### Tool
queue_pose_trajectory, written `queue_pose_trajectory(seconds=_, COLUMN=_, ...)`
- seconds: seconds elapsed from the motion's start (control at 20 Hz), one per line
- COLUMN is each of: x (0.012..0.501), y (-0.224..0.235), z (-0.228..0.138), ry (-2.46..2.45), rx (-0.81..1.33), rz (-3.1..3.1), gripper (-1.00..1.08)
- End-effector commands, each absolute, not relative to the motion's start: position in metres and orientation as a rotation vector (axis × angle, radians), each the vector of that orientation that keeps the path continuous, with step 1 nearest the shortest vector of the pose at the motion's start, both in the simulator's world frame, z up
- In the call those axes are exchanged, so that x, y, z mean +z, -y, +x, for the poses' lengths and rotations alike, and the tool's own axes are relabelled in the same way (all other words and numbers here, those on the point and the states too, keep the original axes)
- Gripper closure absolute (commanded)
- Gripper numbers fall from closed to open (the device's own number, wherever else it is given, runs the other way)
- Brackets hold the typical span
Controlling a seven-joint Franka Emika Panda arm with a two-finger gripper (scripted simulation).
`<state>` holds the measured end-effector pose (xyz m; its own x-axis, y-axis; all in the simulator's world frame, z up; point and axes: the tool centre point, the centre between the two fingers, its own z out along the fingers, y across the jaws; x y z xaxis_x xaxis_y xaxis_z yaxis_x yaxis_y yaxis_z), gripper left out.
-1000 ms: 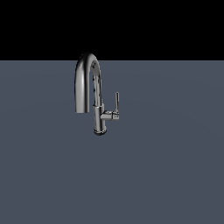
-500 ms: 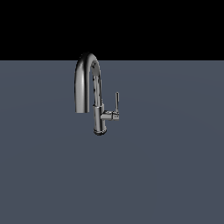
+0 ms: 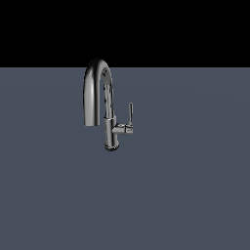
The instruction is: Turn on the faucet by rotating a designated handle.
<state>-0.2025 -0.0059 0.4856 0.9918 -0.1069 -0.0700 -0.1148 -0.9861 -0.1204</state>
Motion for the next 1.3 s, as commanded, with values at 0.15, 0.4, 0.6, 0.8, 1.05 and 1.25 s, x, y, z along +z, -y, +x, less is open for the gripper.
queue_pose_trajectory(seconds=0.15, x=0.473, y=0.008, z=-0.173, ry=-0.293, rx=0.210, rz=-2.911, gripper=1.08)
queue_pose_trajectory(seconds=0.4, x=0.459, y=0.011, z=-0.145, ry=-0.407, rx=0.314, rz=-2.804, gripper=1.08)
queue_pose_trajectory(seconds=0.6, x=0.446, y=0.015, z=-0.123, ry=-0.496, rx=0.396, rz=-2.709, gripper=1.08)
queue_pose_trajectory(seconds=0.8, x=0.431, y=0.019, z=-0.102, ry=-0.582, rx=0.476, rz=-2.607, gripper=1.08)
queue_pose_trajectory(seconds=1.05, x=0.408, y=0.025, z=-0.076, ry=-0.687, rx=0.573, rz=-2.468, gripper=1.08)
queue_pose_trajectory(seconds=1.25, x=0.388, y=0.029, z=-0.057, ry=-0.767, rx=0.648, rz=-2.346, gripper=1.08)
